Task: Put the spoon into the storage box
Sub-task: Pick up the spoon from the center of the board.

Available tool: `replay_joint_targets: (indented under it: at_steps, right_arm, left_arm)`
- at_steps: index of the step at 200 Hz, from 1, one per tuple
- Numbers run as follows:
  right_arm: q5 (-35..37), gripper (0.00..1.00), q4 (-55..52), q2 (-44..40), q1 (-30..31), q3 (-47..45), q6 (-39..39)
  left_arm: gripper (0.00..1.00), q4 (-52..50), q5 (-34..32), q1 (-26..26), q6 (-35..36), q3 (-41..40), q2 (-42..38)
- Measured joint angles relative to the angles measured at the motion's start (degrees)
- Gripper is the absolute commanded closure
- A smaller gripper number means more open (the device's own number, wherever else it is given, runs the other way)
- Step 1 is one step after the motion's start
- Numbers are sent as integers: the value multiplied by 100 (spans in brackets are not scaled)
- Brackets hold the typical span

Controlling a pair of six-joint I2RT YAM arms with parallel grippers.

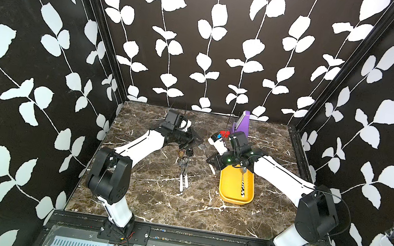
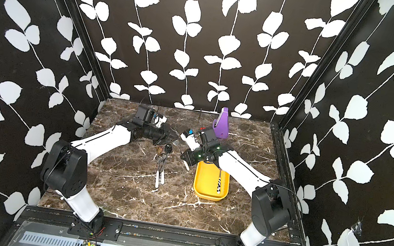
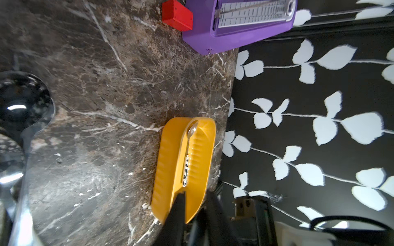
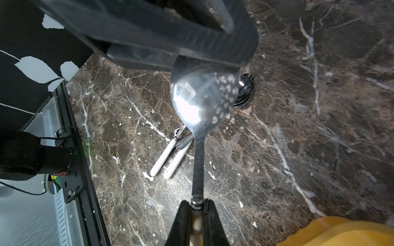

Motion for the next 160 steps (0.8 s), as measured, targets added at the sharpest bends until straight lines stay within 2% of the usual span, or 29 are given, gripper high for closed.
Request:
replay_joint_targets:
  at_steps: [15,28,42,71,91,112,130,160]
  right_arm:
    - [-26,100,26,68,0,2,4]
    - [-39,76,63,140,7,2,7]
    - [52,55,105,177,17,2,15]
    - [713,31,310,168,48,-9,-22]
    - [1532,18,673,26,142,-105,-140]
    - [2562,17,944,-203,518,-188,-496]
    - [3296,19,1231,-223,922,-190,-756]
    - [3759,24,1510,-160,1174,-195,-772]
  left_arm:
    - [100,101,37,0,-109,-33,-7]
    - [100,210,72,0,-210,-37,-26]
    - [100,223,-28,-37,-321,-57,-83]
    - [100,221,-525,-35,-728,-96,-129]
    - [100,107,-1095,-33,-1130,-94,-151]
    - [100,-398,-1762,-35,-1449,44,-227]
    - [100,-986,-2267,-35,-1639,483,-234]
    - [100,-1672,-2765,-33,-1816,1150,-245]
